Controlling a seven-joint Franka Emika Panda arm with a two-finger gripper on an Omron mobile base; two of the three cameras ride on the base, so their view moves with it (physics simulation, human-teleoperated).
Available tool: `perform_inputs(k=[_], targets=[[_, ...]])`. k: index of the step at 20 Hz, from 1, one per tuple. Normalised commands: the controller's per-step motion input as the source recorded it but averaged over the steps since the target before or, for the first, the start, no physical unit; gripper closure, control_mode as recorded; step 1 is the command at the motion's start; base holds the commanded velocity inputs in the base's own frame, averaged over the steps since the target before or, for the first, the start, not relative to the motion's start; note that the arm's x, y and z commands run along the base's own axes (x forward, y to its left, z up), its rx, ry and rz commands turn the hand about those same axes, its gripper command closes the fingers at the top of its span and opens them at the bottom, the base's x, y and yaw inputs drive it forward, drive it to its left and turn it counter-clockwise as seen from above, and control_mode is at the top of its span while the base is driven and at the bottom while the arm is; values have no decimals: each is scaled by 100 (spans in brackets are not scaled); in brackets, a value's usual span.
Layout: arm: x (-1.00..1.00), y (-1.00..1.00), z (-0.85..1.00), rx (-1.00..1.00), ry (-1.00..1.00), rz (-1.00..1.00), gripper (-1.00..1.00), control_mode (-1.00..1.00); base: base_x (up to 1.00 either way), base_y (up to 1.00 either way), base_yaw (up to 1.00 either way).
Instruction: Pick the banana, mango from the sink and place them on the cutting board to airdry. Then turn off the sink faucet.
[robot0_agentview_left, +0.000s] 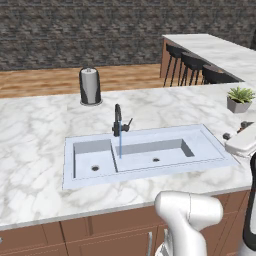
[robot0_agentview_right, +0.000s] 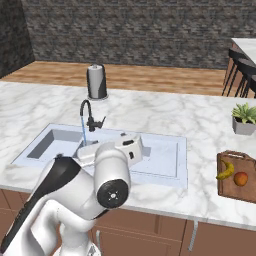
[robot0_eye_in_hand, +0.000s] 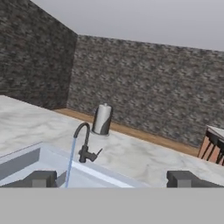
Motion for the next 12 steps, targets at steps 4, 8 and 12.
perform_inputs(k=[4, 8, 12], targets=[[0, 65, -7, 0, 0, -3, -100, -100, 0, 0, 0], [0, 58, -37, 0, -1, -10, -100, -100, 0, 0, 0], [0, 49, -52, 0, -4, -7, -100, -100, 0, 0, 0]])
